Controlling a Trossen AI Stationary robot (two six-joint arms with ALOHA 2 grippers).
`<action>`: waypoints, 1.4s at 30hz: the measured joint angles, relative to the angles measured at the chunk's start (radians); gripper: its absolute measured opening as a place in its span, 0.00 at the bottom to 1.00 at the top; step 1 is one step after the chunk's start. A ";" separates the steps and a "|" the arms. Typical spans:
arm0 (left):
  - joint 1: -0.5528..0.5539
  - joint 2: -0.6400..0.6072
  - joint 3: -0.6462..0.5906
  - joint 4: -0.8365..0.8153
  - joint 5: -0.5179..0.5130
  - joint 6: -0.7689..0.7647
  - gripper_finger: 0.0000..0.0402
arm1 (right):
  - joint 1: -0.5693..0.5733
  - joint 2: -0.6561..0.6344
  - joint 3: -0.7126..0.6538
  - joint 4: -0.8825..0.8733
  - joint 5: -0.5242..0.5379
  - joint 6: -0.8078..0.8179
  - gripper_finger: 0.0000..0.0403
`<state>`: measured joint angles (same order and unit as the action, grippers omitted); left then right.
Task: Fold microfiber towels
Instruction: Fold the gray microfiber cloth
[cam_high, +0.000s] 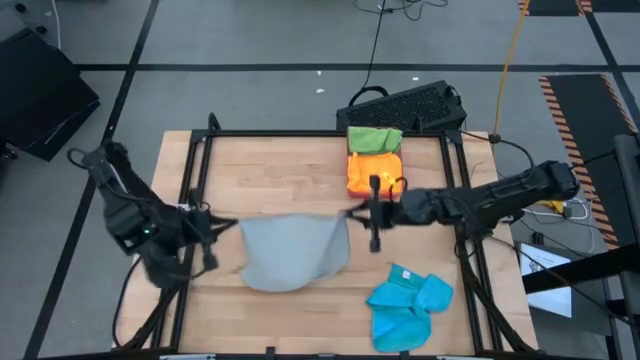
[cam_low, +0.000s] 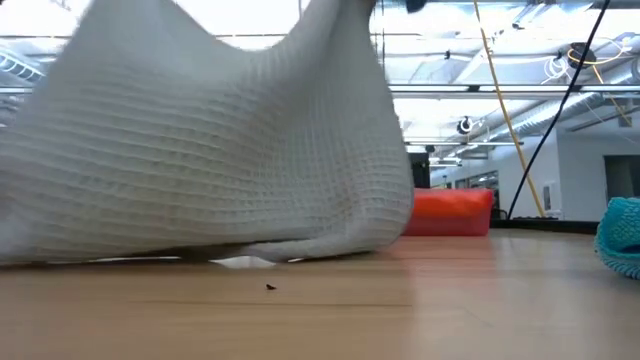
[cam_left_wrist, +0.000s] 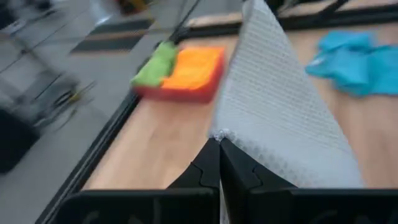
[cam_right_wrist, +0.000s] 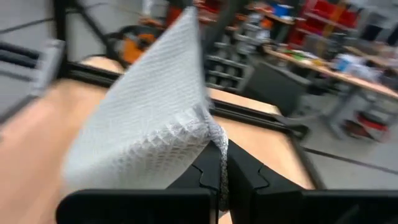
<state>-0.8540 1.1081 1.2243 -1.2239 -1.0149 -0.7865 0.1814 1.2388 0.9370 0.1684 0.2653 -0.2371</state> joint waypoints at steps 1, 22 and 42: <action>0.020 0.017 0.000 -0.016 0.007 -0.022 0.01 | -0.023 0.000 -0.018 0.027 -0.002 0.005 0.01; -0.074 0.018 0.037 0.738 0.317 0.786 0.01 | 0.285 -0.005 0.221 -0.009 0.102 0.005 0.01; 0.265 0.002 -0.160 -0.160 0.111 -0.173 0.00 | -0.089 0.116 -0.016 0.129 0.060 0.033 0.01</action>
<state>-0.5887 1.1104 1.0642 -1.3840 -0.9035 -0.9591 0.0924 1.3551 0.9211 0.2971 0.3250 -0.2038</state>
